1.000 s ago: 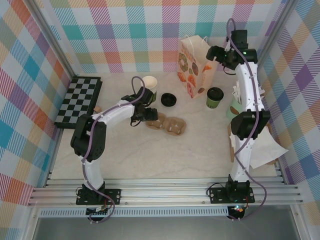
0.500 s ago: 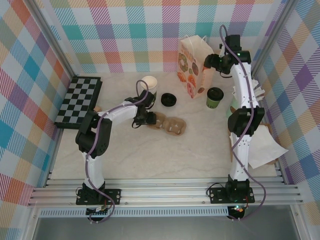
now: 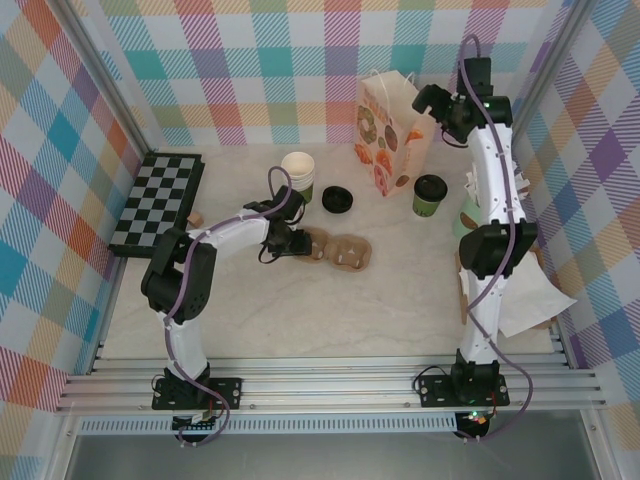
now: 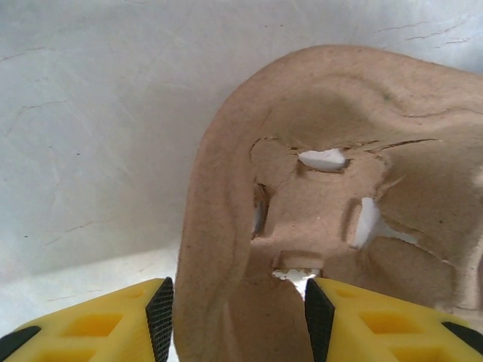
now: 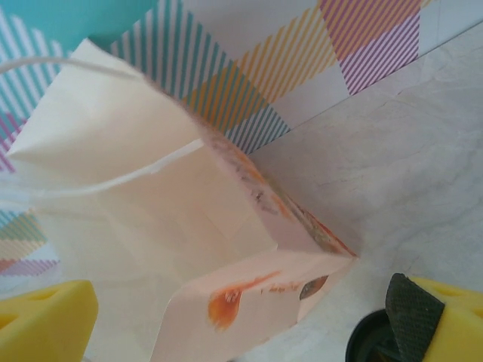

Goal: Pack the takeout coffee

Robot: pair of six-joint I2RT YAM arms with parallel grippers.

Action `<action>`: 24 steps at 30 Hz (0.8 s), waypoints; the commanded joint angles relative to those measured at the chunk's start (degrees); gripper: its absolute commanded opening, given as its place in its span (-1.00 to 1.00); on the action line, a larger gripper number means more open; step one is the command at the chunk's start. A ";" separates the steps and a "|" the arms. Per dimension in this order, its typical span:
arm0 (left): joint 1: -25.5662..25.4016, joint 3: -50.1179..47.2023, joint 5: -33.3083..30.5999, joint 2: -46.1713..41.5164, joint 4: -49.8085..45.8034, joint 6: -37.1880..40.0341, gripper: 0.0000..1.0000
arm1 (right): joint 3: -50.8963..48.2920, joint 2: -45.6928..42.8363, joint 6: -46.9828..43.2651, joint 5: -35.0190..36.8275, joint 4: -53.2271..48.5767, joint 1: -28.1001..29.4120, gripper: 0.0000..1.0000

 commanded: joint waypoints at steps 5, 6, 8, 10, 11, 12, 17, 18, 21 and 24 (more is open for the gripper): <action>0.24 -4.04 2.30 -6.16 0.82 -0.10 0.02 | 2.27 4.81 3.58 1.68 -1.74 0.29 0.72; 0.23 -4.60 2.03 -6.62 0.87 -0.24 0.02 | 2.24 4.73 3.14 1.36 -1.80 0.26 0.69; 0.24 -5.65 1.57 -7.23 0.84 -0.27 0.03 | 2.23 4.15 1.66 0.50 -2.28 0.34 0.56; 0.28 -6.30 1.53 -7.45 0.69 -0.38 0.04 | 2.25 3.52 0.43 -0.18 -2.98 0.38 0.43; 0.26 -6.59 1.47 -7.71 0.70 -0.45 0.04 | 2.30 3.11 -0.19 -0.30 -3.37 0.42 0.38; 0.23 -6.85 1.29 -7.97 0.58 -0.48 0.05 | 2.09 2.73 -0.92 -0.30 -3.72 0.50 0.31; 0.23 -7.49 -0.12 -9.23 0.26 -0.69 0.06 | 1.11 0.56 -5.12 -0.01 -3.60 1.70 -0.24; 0.25 -7.57 -0.23 -9.44 0.30 -0.69 0.06 | 0.55 0.13 -5.73 -0.33 -3.05 1.92 -0.33; 0.30 -7.67 -0.42 -9.74 0.24 -0.69 0.06 | 0.11 -0.64 -6.74 -0.74 -2.51 2.18 -0.52; 0.25 -7.68 -0.75 -9.99 0.06 -0.69 0.06 | 0.07 -1.24 -8.51 -0.69 -2.53 2.53 -0.78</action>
